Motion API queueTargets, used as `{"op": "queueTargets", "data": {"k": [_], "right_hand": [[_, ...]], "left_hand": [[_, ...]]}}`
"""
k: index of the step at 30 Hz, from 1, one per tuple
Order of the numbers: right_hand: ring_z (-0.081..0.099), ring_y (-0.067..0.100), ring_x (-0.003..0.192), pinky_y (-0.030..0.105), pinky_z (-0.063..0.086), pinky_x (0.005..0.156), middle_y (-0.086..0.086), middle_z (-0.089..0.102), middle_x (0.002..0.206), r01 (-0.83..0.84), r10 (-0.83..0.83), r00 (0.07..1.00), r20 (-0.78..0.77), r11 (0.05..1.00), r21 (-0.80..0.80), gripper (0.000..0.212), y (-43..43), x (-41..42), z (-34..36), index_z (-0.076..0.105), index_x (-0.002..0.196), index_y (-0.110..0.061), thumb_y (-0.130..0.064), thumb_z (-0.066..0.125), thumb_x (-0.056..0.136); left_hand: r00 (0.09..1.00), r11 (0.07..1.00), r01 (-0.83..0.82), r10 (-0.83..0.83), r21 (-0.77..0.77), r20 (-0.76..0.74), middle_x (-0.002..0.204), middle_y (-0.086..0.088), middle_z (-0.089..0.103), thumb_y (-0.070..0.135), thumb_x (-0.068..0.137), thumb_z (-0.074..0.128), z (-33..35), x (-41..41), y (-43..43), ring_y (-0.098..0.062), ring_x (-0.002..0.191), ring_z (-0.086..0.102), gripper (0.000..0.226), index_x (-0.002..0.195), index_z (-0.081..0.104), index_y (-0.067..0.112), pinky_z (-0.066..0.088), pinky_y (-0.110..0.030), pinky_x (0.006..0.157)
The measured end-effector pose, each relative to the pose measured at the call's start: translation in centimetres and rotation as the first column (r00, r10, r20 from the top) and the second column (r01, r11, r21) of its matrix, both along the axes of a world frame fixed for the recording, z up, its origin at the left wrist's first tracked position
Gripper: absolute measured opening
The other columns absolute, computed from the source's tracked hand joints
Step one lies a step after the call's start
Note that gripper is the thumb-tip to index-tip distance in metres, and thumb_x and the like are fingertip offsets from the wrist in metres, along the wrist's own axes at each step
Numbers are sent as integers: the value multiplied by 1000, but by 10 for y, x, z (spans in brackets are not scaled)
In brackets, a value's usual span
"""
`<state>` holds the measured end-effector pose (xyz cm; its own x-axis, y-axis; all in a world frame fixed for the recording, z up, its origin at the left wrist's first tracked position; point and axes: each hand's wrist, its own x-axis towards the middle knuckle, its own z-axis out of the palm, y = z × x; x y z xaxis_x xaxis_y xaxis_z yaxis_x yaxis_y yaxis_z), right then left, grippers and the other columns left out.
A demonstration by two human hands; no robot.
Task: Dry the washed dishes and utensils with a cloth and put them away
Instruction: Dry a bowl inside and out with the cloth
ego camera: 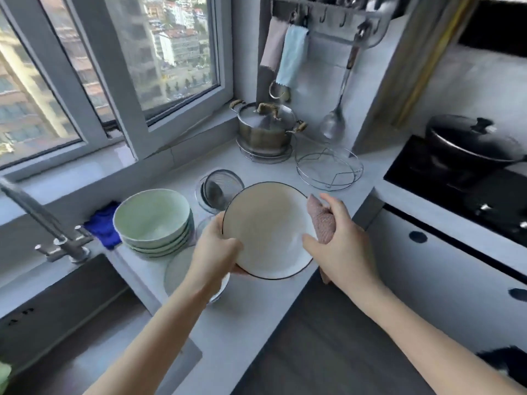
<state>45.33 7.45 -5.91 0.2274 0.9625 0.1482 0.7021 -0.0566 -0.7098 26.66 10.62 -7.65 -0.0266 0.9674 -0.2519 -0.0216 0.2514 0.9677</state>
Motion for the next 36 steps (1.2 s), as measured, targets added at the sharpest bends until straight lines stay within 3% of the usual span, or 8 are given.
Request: {"op": "queueTargets", "data": {"k": [3, 8, 13, 21, 26, 29, 33, 36], "right_hand": [[58, 21, 109, 29, 42, 82, -3, 60, 124, 37, -35, 993, 109, 999, -22, 79, -27, 42, -5, 31, 144, -41, -37, 73, 77], [58, 15, 112, 34, 48, 91, -9, 61, 127, 183, -181, 982, 53, 982, -38, 74, -83, 132, -9, 43, 136, -41, -62, 69, 70], [60, 17, 105, 31, 49, 88, -8, 64, 117, 381, -382, 924, -28, 924, -39, 59, -164, 253, -21, 50, 133, -36, -20, 70, 80], [62, 20, 89, 34, 52, 71, -19, 62, 96, 674, -692, 686, -227, 721, -159, 57, -298, 423, -51, 58, 125, -29, 0, 58, 75], [65, 17, 74, 31, 54, 64, -25, 64, 92, 810, -823, 444, -354, 538, -235, 48, -360, 510, -68, 61, 96, -38, 3, 57, 73], [67, 23, 75, 44, 58, 67, -27, 62, 84, 867, -864, 308, -398, 428, -257, 48, -385, 560, -76, 58, 81, -43, 5, 55, 71], [63, 25, 95, 54, 56, 79, -17, 63, 97, 913, -889, 162, -429, 300, -277, 48, -405, 630, -86, 61, 102, -31, 4, 55, 70], [64, 25, 88, 56, 57, 73, -15, 65, 96, 929, -901, 98, -422, 235, -287, 50, -413, 690, -96, 63, 103, -31, 2, 54, 68]], "left_hand": [[994, 996, 87, -88, -24, -63, 96, -2, 64, -13, 72, 38, -2, 45, -9, -24, 88, 61, 55, 92, 60, 34, 55, -35, 46], [966, 970, 242, -244, -35, -84, 94, -3, 62, -13, 72, 37, -4, 147, -41, -23, 79, 62, 52, 91, 58, 30, 53, -34, 43], [899, 899, 432, -435, -62, -41, 100, 4, 59, 1, 65, 44, -7, 279, -110, -17, 87, 58, 43, 92, 54, 34, 55, -34, 46], [631, 620, 751, -775, -229, -27, 96, -4, 68, -3, 81, 49, -29, 472, -193, -26, 71, 70, 36, 103, 59, 23, 59, -35, 54], [402, 354, 866, -913, -353, 70, 100, -21, 70, 30, 88, 61, -38, 574, -216, -34, 81, 71, 21, 106, 64, 20, 59, -37, 66], [447, 323, 838, -869, -440, 214, 106, -23, 67, 36, 87, 62, -57, 639, -217, -36, 86, 70, 31, 107, 66, 13, 58, -40, 74], [622, 326, 743, -660, -585, 421, 111, -26, 63, 9, 87, 59, -89, 738, -210, -40, 95, 65, 24, 108, 62, -2, 55, -41, 81], [708, 302, 700, -406, -646, 578, 119, -30, 55, -4, 89, 48, -122, 824, -201, -42, 97, 59, 26, 114, 56, -7, 52, -40, 81]]}}
